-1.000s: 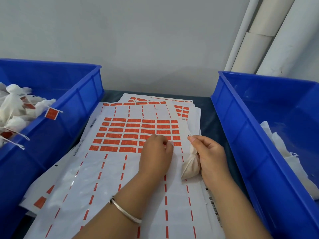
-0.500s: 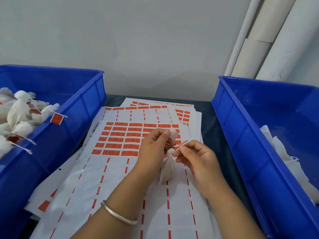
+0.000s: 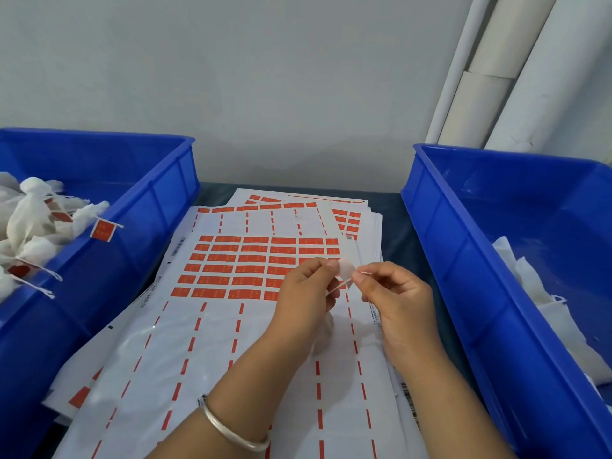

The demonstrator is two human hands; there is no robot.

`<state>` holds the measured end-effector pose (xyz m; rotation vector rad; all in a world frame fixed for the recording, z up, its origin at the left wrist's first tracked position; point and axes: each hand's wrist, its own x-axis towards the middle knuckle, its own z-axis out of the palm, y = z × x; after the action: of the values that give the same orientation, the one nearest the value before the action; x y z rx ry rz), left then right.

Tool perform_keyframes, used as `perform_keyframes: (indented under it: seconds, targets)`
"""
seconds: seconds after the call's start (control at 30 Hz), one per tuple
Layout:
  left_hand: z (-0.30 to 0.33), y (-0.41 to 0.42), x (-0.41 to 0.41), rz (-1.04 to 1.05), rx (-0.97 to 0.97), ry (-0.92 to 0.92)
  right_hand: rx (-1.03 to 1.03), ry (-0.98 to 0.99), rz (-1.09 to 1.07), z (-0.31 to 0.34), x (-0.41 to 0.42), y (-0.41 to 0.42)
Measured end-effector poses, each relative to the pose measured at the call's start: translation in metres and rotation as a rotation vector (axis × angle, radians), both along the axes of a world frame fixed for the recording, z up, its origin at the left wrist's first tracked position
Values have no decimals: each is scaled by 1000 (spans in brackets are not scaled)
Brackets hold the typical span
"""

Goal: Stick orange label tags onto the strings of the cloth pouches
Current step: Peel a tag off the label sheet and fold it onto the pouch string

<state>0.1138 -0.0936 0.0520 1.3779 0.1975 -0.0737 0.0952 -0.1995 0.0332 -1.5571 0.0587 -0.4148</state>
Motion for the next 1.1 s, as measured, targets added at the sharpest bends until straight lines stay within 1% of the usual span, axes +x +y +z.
perform_keyframes:
  seconds: [0.17,0.33,0.57,0.83,1.0,1.1]
  targets:
    - [2,1,-1,5,-18,33,23,22,17,1,-1,-1]
    - [4,1,-1,9,-50,54,-8,6,-10,3,-2,-1]
    - [4,2,-2,17,-49,55,34,86,-60,1,-2,-1]
    - [1,4,-4,-24,-13,-22,66,165,-75,0,-1,-2]
    - [-4,5,-4,-77,42,-101,227,235,-21,2,0,-4]
    - [-8,7,-6,-122,85,-195,300,258,18,3,-1,-5]
